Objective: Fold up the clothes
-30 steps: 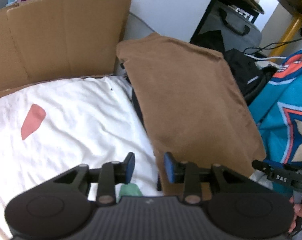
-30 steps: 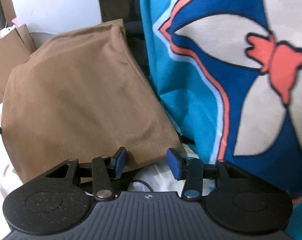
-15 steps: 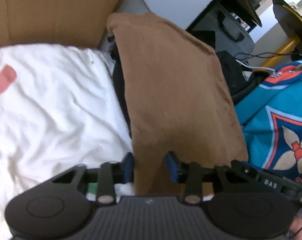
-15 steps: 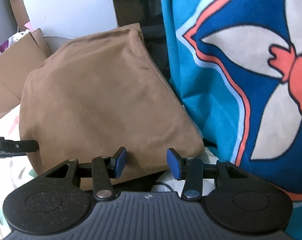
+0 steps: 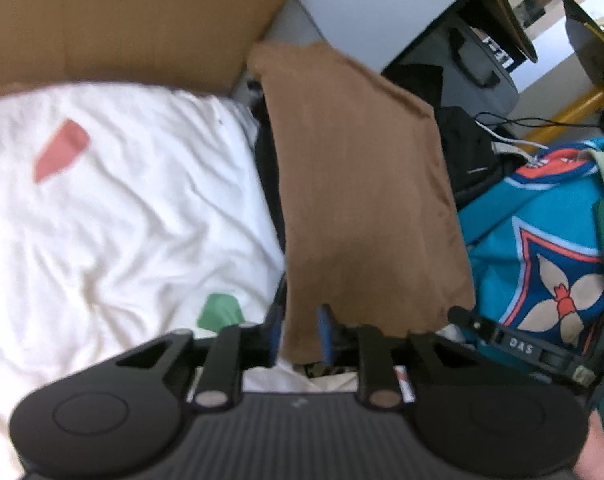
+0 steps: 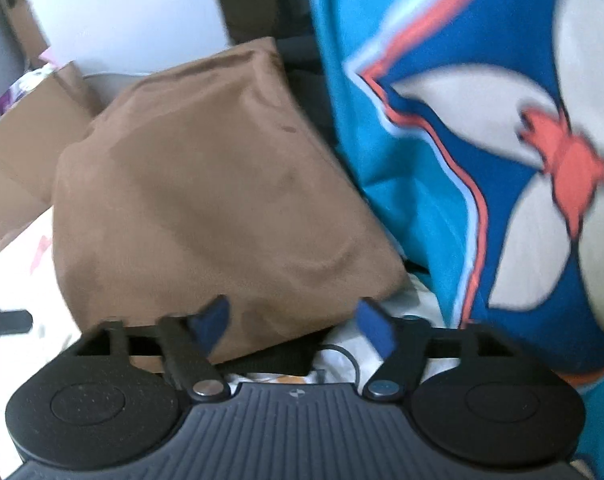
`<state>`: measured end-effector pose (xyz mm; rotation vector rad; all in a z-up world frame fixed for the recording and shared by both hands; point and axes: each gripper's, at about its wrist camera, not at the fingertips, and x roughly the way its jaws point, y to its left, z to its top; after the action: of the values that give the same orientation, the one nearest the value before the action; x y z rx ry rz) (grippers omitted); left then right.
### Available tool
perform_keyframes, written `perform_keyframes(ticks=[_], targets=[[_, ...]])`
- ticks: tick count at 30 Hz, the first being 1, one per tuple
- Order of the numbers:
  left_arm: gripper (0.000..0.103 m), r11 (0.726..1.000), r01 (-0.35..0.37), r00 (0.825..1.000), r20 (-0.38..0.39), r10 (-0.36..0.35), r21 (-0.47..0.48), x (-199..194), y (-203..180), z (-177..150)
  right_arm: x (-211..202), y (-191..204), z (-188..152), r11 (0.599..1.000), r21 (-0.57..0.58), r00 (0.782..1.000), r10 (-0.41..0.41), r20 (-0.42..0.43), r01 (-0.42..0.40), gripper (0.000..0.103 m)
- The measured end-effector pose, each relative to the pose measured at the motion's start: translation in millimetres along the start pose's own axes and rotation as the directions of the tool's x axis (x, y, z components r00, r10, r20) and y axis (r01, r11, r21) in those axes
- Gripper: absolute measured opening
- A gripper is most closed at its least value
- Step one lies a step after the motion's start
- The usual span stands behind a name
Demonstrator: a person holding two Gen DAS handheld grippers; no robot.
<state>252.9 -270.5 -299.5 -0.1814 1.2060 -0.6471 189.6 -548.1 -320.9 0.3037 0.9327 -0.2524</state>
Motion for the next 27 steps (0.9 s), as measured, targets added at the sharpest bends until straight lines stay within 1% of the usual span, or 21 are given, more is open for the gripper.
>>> perform_keyframes(ticks=[2, 4, 5, 6, 8, 9, 11, 14, 16, 21, 24, 27], targets=[[0.066, 0.999, -0.040, 0.999, -0.002, 0.040, -0.006, -13, -6, 10, -7, 5, 9, 1.000, -0.005, 1.000, 0.006, -0.014, -0.006, 0.085], [0.068, 0.999, -0.054, 0.999, 0.008, 0.054, -0.009, -27, -14, 20, -16, 9, 17, 1.000, -0.010, 1.000, 0.007, -0.024, -0.008, 0.089], [0.071, 0.998, -0.058, 0.998, 0.012, 0.058, -0.010, -35, -19, 24, -21, 11, 22, 1.000, -0.008, 1.000, 0.002, -0.023, -0.002, 0.091], [0.078, 0.998, -0.061, 0.998, 0.016, 0.061, -0.011, -42, -23, 28, -27, 14, 27, 1.000, -0.003, 1.000, -0.002, -0.025, 0.002, 0.095], [0.087, 0.997, -0.078, 0.997, 0.015, 0.078, 0.003, -56, -32, 33, -40, 17, 34, 1.000, 0.009, 0.999, -0.004, -0.036, 0.004, 0.096], [0.090, 0.996, -0.088, 0.996, 0.014, 0.088, 0.012, -62, -36, 35, -47, 18, 37, 1.000, 0.010, 0.999, -0.002, -0.044, 0.002, 0.096], [0.091, 0.994, -0.107, 0.994, 0.017, 0.106, 0.026, -76, -44, 39, -62, 19, 43, 1.000, 0.015, 0.998, 0.004, -0.058, -0.003, 0.097], [0.101, 0.991, -0.125, 0.992, 0.028, 0.124, 0.037, -99, -55, 45, -80, 27, 56, 0.999, 0.032, 0.997, 0.023, -0.071, -0.021, 0.102], [0.102, 0.990, -0.138, 0.990, 0.034, 0.137, 0.042, -113, -60, 48, -92, 36, 66, 1.000, 0.020, 0.998, 0.016, -0.069, -0.014, 0.102], [0.103, 0.978, -0.208, 0.978, 0.020, 0.207, 0.023, -146, -62, 50, -123, 54, 88, 1.000, -0.009, 0.998, -0.001, -0.061, 0.000, 0.102], [0.103, 0.961, -0.277, 0.961, 0.010, 0.277, 0.019, -170, -61, 50, -145, 64, 100, 1.000, -0.014, 0.998, -0.001, -0.063, 0.000, 0.102], [0.103, 0.956, -0.295, 0.955, 0.027, 0.294, 0.006, -201, -60, 50, -171, 78, 110, 0.999, -0.038, 0.998, -0.004, -0.061, 0.002, 0.102]])
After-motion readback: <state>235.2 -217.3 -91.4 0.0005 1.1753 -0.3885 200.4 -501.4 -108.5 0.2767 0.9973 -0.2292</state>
